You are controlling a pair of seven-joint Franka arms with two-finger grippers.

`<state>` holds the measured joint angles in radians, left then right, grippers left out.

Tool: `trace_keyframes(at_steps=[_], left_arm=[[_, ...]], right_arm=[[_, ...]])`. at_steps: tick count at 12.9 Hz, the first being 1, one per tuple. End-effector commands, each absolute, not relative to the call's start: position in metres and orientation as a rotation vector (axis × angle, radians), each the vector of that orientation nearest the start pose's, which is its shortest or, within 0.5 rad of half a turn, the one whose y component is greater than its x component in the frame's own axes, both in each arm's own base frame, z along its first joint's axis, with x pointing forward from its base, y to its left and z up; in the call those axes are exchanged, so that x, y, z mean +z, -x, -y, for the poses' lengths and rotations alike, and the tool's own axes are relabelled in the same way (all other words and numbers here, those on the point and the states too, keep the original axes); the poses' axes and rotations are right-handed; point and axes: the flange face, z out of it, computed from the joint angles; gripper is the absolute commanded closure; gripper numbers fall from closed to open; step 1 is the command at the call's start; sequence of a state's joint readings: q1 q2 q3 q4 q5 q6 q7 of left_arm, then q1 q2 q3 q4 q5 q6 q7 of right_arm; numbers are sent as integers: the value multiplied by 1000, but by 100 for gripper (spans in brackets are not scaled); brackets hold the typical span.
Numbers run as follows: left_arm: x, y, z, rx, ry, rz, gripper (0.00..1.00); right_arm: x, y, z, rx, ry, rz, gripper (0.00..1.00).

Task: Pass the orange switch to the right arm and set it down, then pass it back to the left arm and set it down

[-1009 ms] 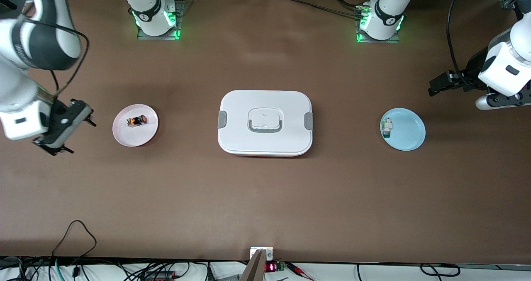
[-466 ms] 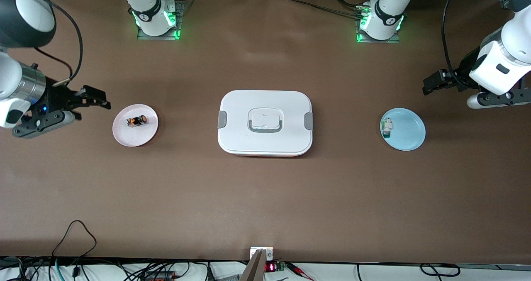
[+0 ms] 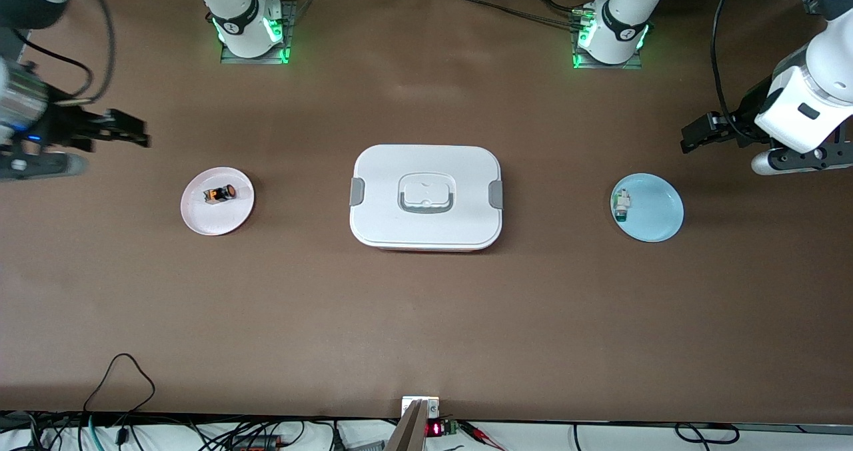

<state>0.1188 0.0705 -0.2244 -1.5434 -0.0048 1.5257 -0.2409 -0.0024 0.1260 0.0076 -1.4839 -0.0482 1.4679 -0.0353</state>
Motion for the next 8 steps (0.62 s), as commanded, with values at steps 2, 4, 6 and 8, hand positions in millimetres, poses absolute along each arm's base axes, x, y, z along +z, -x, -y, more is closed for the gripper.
trace_keyframes(at_steps=[2, 4, 6, 8], left_arm=[[601, -569, 53, 128, 3101, 128, 0], [600, -569, 53, 131, 3103, 130, 0], [600, -569, 53, 132, 3104, 134, 0], [600, -569, 53, 132, 3104, 134, 0]], right_arm=[[594, -585, 65, 133, 3266, -108, 0], [595, -587, 81, 69, 3216, -96, 0], [585, -587, 82, 67, 3187, 16, 0], [577, -575, 80, 18, 3189, 22, 0]])
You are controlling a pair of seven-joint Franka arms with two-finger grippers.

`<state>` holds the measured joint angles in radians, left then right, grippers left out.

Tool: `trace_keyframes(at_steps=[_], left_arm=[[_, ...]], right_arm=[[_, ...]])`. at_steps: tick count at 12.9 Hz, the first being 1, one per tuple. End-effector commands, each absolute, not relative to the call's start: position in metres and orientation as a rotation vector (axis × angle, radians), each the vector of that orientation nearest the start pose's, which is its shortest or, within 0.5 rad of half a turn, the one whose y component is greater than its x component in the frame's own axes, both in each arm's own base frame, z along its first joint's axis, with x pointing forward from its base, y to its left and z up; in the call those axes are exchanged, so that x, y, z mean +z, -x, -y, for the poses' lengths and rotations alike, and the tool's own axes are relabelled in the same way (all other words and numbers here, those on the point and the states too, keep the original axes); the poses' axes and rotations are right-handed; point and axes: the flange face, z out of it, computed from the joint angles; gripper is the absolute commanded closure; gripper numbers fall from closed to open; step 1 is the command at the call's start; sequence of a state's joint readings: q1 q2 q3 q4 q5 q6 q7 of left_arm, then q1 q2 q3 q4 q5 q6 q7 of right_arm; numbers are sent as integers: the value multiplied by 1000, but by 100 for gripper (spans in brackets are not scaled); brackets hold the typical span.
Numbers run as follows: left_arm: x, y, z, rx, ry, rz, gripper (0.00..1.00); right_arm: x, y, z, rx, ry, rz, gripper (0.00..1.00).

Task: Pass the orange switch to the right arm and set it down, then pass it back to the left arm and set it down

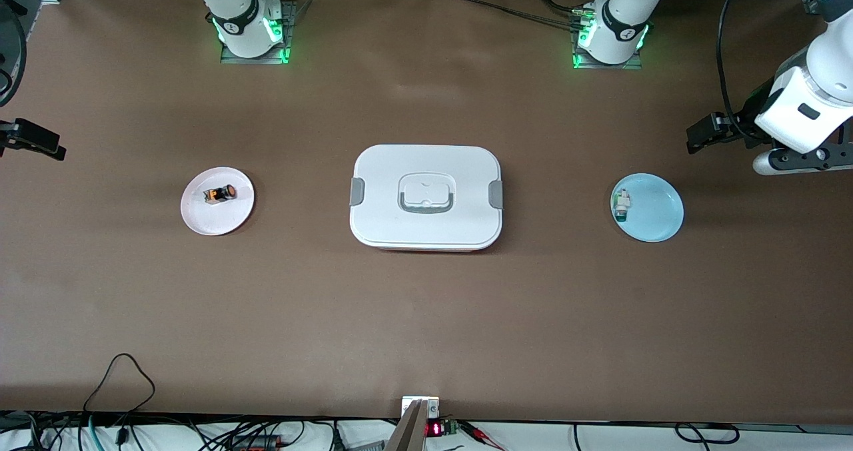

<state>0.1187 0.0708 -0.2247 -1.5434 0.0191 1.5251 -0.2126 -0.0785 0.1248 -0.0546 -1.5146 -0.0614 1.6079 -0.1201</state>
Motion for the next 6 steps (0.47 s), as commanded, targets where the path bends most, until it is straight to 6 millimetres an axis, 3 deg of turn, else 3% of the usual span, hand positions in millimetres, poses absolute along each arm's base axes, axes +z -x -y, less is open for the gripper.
trace_keyframes(at_steps=[1, 4, 6], left_arm=[[600, -569, 53, 132, 3104, 130, 0], [600, -569, 53, 132, 3104, 127, 0], [601, -569, 52, 129, 3104, 130, 0]], right_arm=[[573, -563, 79, 5, 3188, 5, 0], [568, -547, 74, 57, 3183, -151, 0], [572, -543, 72, 67, 3188, -156, 0]])
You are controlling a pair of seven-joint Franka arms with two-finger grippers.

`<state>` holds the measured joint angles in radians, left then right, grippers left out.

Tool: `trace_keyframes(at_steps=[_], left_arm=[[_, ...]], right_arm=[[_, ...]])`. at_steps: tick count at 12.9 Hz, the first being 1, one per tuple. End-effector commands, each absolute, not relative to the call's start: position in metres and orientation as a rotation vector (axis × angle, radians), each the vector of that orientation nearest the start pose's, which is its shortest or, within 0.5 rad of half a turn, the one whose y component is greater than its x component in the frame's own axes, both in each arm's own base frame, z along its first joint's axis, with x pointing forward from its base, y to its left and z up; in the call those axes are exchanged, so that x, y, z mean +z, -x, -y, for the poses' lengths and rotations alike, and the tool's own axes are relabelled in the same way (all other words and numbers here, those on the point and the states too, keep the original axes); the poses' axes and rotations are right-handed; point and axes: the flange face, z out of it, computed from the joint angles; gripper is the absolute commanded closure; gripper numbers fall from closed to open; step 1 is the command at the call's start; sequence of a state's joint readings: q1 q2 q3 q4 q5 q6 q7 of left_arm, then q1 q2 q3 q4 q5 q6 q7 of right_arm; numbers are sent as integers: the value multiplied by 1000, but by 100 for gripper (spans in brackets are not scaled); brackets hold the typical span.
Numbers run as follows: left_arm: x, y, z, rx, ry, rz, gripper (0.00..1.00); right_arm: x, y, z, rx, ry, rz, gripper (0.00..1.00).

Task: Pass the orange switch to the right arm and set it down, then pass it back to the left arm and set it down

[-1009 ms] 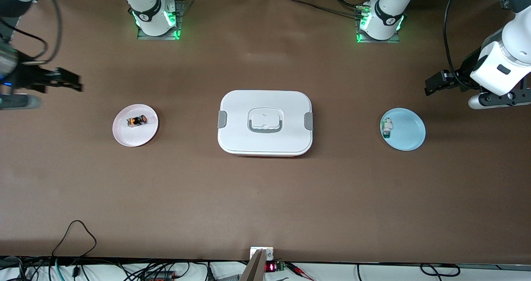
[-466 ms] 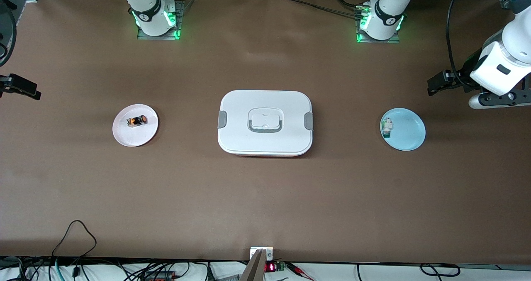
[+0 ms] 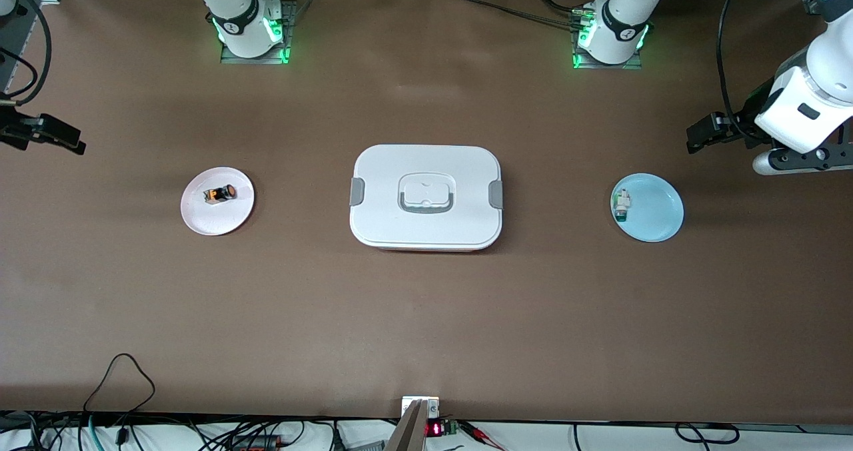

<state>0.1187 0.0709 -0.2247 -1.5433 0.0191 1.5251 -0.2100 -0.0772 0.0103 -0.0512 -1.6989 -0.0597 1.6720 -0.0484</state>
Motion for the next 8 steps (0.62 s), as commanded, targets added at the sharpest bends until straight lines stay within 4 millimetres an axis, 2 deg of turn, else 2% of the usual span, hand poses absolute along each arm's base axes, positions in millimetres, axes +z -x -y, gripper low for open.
trace_keyframes(at_steps=[1, 3, 6, 8], left_arm=[[600, -569, 52, 132, 3104, 130, 0], [600, -569, 52, 132, 3104, 127, 0], [600, -569, 52, 132, 3104, 127, 0], [601, -569, 51, 129, 3104, 130, 0]], right_arm=[[573, -540, 72, 69, 3187, -159, 0], [572, -530, 72, 54, 3180, -163, 0], [580, -531, 65, 28, 3193, -121, 0], [590, -529, 68, 37, 3182, -132, 0]])
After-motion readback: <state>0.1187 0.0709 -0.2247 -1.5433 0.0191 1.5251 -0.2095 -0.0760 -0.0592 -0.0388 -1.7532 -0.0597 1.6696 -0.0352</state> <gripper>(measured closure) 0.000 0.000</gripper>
